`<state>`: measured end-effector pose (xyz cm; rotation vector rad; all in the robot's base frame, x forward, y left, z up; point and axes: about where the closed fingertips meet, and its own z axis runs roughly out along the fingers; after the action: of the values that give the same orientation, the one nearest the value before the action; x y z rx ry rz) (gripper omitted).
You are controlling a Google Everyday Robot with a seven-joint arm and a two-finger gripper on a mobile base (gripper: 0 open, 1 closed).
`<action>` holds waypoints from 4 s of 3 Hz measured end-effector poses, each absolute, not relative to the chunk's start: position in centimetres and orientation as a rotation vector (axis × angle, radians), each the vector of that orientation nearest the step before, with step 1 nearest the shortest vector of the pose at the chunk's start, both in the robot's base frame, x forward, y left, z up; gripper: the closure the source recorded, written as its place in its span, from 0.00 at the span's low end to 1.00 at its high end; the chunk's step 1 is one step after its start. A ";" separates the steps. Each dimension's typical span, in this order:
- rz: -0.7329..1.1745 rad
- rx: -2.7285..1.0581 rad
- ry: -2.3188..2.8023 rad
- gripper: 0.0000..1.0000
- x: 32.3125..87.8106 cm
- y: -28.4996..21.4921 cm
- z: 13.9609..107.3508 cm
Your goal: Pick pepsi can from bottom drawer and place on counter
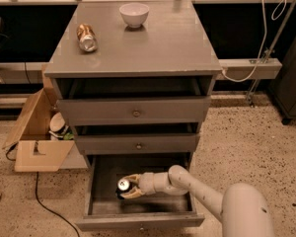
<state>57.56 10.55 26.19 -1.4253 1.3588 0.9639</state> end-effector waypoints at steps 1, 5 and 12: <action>0.897 -1.382 1.346 1.00 57.4 2.6 30.9; 0.724 -1.307 0.990 1.00 54.1 -8.2 56.4; 0.402 -1.491 1.130 1.00 59.0 -10.0 91.5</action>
Offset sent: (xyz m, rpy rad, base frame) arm -0.0020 -0.0583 0.0405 0.0142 -0.0410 -0.0281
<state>58.98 -10.04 91.46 -1.4908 1.1296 0.4020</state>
